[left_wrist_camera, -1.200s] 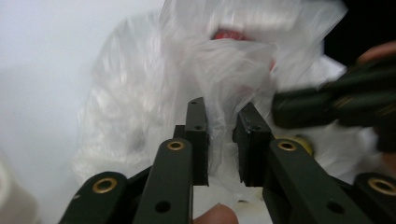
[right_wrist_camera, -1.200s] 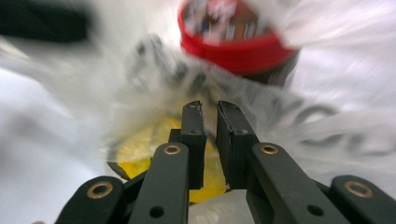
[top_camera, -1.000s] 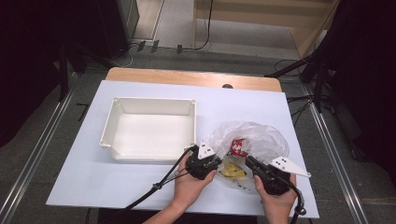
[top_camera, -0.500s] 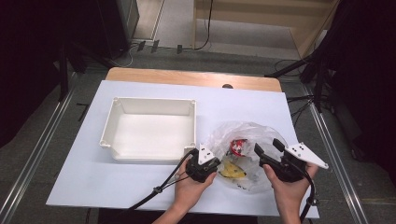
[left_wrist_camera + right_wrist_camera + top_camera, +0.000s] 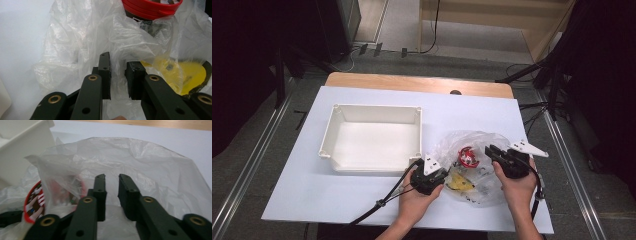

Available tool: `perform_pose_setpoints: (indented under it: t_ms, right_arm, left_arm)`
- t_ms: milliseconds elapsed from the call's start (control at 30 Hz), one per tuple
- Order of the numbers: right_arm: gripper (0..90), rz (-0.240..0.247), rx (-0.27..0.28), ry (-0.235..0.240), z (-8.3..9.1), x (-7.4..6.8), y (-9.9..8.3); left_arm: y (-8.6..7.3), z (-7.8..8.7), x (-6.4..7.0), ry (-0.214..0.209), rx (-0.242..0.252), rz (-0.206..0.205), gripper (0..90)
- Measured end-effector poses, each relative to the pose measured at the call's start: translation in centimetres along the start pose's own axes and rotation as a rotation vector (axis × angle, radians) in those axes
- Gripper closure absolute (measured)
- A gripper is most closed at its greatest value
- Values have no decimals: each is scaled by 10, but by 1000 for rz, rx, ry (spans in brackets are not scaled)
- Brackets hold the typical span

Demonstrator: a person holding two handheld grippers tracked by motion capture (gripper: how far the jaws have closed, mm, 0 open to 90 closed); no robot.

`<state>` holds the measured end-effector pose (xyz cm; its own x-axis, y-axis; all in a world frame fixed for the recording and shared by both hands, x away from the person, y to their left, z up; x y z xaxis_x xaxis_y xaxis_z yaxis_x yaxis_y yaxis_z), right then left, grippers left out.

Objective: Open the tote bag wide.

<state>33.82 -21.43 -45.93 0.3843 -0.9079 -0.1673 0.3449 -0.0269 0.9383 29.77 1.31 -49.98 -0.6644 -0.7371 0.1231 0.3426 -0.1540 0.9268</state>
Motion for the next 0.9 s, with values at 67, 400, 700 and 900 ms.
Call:
perform_pose_setpoints:
  t_ms: [67,400,700,900]
  right_arm:
    - [870,11,-12,-3,-10,2,3]
    - [900,-73,-188,-202,-54,53,-28]
    - [739,-85,-49,-136,-37,43,-11]
    - [675,-26,112,-110,2,23,24]
  left_arm:
    - [0,0,0,5,-5,-4,786]
    - [0,-1,-3,21,-17,20,807]
    - [0,0,-3,20,-11,23,794]
    - [0,0,-3,22,-9,16,779]
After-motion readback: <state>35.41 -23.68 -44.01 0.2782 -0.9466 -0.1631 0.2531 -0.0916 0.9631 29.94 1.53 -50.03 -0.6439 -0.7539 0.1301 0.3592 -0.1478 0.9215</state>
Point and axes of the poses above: each handheld gripper's, and its own axes: z roughly backward along the jaws, y roughly out of its top, x roughly to its right, the point moved 4 cm from there along -z, roughly forward along the jaws, and after that the axes turned 14 degrees about x, right-handed, at the moved point
